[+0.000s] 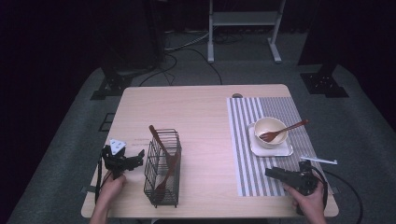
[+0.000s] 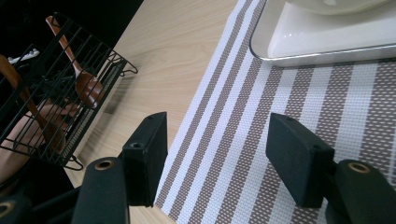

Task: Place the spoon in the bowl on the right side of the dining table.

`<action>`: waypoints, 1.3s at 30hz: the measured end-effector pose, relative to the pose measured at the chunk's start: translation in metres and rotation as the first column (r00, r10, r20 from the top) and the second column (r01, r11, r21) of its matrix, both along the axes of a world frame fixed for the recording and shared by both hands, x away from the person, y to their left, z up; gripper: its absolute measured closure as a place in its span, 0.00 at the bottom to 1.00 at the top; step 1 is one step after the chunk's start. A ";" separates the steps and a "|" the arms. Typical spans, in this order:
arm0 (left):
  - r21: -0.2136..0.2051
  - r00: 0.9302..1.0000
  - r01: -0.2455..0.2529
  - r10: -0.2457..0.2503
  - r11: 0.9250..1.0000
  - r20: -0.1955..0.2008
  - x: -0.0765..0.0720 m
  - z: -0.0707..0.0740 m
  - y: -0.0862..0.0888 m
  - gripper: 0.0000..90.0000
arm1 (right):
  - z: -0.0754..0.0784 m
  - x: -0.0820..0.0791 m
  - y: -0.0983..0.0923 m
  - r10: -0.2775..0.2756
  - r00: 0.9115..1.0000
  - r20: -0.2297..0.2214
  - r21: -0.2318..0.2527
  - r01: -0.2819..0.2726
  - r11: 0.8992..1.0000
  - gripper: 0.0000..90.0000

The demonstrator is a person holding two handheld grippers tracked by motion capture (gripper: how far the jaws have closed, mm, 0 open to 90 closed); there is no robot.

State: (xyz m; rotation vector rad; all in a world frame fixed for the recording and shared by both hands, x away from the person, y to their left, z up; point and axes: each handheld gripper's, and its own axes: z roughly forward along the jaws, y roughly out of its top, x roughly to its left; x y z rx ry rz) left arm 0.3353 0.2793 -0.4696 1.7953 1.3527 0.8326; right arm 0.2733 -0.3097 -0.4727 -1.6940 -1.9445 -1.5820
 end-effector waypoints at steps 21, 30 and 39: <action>0.003 1.000 0.001 -0.001 1.000 0.001 0.000 0.000 0.000 0.00 | -0.004 -0.011 0.014 0.027 0.999 0.022 0.005 -0.027 1.000 0.41; 0.004 1.000 0.002 -0.002 1.000 0.000 0.000 0.000 0.000 0.00 | -0.005 -0.016 0.017 0.030 0.999 0.038 0.002 -0.030 1.000 0.41; 0.004 1.000 0.002 -0.002 1.000 0.000 0.000 0.000 0.000 0.00 | -0.007 -0.022 0.023 0.042 0.998 0.054 -0.021 -0.040 0.999 0.41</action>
